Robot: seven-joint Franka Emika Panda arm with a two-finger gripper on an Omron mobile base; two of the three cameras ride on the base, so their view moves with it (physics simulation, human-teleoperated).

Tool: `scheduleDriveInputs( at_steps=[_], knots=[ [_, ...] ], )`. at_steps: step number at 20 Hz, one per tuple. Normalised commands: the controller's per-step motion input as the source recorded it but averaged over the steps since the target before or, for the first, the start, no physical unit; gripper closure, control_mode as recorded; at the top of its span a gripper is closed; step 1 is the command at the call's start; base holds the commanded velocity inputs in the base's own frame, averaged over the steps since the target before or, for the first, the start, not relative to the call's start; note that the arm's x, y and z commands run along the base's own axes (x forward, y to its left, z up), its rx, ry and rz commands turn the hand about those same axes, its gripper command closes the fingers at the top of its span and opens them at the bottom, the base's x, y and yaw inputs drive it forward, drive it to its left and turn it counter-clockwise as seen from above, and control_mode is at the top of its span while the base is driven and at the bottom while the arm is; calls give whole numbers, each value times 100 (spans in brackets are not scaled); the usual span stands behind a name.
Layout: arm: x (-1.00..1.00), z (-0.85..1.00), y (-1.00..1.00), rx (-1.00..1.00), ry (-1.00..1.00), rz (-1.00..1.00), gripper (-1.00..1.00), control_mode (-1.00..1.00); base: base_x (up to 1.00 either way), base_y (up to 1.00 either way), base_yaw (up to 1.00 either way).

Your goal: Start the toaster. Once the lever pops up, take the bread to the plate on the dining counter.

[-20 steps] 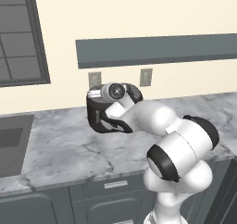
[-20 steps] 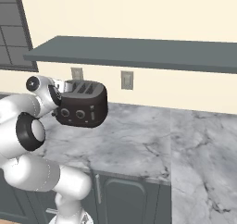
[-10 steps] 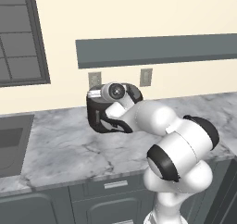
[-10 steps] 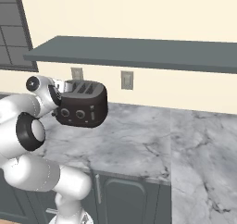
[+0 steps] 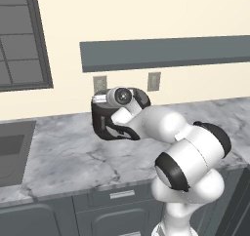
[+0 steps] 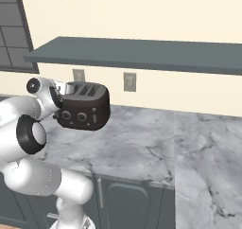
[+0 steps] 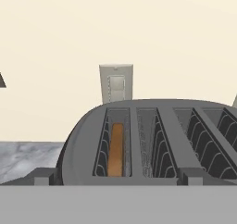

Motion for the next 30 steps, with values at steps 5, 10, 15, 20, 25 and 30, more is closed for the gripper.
scheduleDriveInputs(
  at_steps=[5, 10, 15, 20, 25, 30],
  knots=[
    [0, 0, 0, 0, 0, 0, -100, -100, 0, 0, 0],
    [0, 0, 0, 0, 0, 0, -100, -100, 0, 0, 0],
    [0, 0, 0, 0, 0, 0, -100, -100, 0, 0, 0],
    [0, 0, 0, 0, 0, 0, -100, -100, 0, 0, 0],
    [0, 0, 0, 0, 0, 0, -100, -100, 0, 0, 0],
    [0, 0, 0, 0, 0, 0, -100, -100, 0, 0, 0]
  ],
)
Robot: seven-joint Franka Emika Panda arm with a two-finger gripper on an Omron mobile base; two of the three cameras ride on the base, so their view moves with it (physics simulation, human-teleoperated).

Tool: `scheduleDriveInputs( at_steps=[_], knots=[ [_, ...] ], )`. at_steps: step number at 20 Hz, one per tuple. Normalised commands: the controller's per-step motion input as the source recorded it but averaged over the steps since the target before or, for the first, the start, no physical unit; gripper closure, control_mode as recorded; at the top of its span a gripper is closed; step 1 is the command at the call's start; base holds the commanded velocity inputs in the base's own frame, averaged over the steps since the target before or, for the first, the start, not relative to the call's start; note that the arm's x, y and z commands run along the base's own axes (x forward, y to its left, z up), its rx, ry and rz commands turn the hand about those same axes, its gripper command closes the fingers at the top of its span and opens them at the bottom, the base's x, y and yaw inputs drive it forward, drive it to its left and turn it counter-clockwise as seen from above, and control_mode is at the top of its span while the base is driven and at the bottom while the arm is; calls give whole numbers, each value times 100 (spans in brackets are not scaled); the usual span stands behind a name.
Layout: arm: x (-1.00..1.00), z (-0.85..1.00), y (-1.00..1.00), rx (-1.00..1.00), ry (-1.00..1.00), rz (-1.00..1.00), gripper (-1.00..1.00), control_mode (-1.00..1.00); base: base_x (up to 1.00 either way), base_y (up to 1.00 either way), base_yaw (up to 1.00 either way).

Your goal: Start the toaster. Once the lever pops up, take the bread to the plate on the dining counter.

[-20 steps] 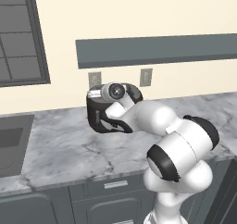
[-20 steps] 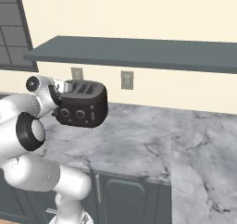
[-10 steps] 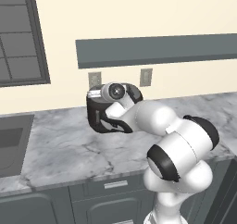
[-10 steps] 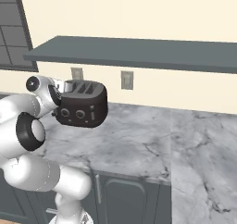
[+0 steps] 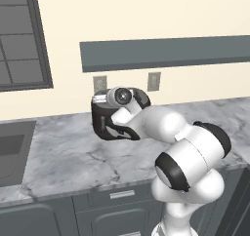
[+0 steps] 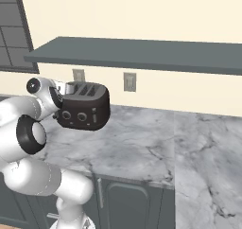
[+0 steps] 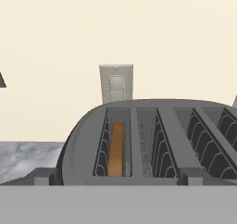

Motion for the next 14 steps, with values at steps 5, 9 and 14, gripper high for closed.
scheduleDriveInputs(
  at_steps=[5, 9, 14],
  knots=[
    [0, 0, 0, 0, 0, 0, -100, -100, 0, 0, 0],
    [0, 0, 0, 0, 0, 0, -100, -100, 0, 0, 0],
    [0, 0, 0, 0, 0, 0, -100, -100, 0, 0, 0]
  ],
)
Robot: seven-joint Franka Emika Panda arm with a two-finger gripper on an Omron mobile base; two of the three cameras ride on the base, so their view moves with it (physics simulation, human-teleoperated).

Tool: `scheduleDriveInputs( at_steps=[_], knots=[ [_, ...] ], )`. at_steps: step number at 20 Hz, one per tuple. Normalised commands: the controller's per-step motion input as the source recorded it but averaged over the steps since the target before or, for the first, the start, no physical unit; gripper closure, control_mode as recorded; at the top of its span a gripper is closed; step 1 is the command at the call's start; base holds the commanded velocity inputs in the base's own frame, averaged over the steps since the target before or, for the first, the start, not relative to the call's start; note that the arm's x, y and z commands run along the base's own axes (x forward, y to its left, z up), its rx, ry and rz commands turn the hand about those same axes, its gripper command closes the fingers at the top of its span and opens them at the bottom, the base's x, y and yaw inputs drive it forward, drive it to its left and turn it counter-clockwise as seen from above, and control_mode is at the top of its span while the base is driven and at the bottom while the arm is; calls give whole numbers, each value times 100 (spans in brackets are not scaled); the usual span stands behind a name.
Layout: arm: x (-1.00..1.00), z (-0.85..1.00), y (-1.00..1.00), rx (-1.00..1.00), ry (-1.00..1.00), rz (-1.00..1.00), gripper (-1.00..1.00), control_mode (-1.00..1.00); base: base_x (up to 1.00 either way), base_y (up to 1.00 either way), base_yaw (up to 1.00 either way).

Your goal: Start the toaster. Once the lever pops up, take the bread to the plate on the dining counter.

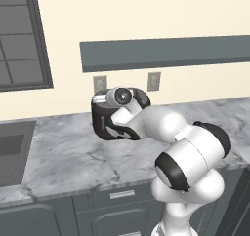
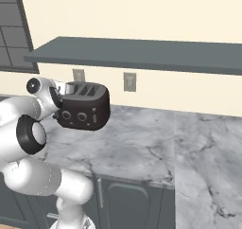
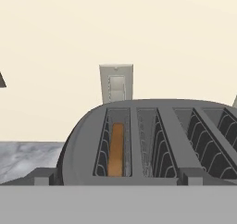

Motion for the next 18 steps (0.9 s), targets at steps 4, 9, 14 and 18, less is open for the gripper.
scheduleDriveInputs(
  at_steps=[4, 9, 14, 18],
  knots=[
    [0, 0, 0, 0, 0, 0, -100, -100, 0, 0, 0],
    [0, 0, 0, 0, 0, 0, -100, -100, 0, 0, 0],
    [0, 0, 0, 0, 0, 0, -100, -100, 0, 0, 0],
    [0, 0, 0, 0, 0, 0, -100, -100, 0, 0, 0]
  ],
)
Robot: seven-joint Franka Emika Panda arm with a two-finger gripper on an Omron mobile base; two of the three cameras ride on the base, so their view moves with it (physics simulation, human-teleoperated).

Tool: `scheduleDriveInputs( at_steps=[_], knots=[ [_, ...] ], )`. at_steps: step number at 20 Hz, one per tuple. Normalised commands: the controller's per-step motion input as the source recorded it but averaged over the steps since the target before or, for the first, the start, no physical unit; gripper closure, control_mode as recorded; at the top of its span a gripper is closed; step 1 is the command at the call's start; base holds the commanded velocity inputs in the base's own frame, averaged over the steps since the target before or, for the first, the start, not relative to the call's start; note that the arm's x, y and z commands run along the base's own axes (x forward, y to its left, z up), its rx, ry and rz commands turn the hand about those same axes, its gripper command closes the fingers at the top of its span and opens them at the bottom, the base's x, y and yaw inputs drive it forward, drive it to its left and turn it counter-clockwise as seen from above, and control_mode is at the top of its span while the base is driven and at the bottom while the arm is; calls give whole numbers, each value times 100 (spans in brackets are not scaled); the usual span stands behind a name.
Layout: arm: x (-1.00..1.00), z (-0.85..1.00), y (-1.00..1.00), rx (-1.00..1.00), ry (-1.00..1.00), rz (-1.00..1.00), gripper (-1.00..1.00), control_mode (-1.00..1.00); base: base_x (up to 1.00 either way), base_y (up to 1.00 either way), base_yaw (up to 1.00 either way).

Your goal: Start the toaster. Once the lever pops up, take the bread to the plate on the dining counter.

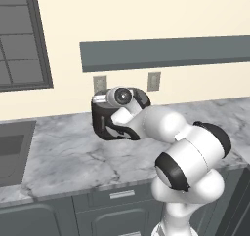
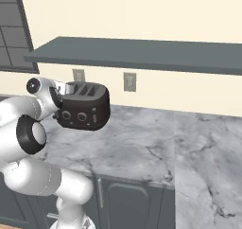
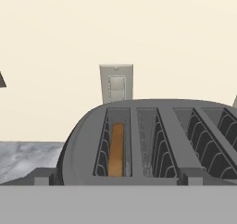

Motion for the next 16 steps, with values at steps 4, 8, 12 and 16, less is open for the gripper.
scheduleDriveInputs(
  at_steps=[4, 8, 12, 16],
  knots=[
    [0, 0, 0, 0, 0, 0, -100, -100, 0, 0, 0],
    [0, 0, 0, 0, 0, 0, -100, -100, 0, 0, 0],
    [0, 0, 0, 0, 0, 0, -100, -100, 0, 0, 0],
    [0, 0, 0, 0, 0, 0, -100, -100, 0, 0, 0]
  ],
)
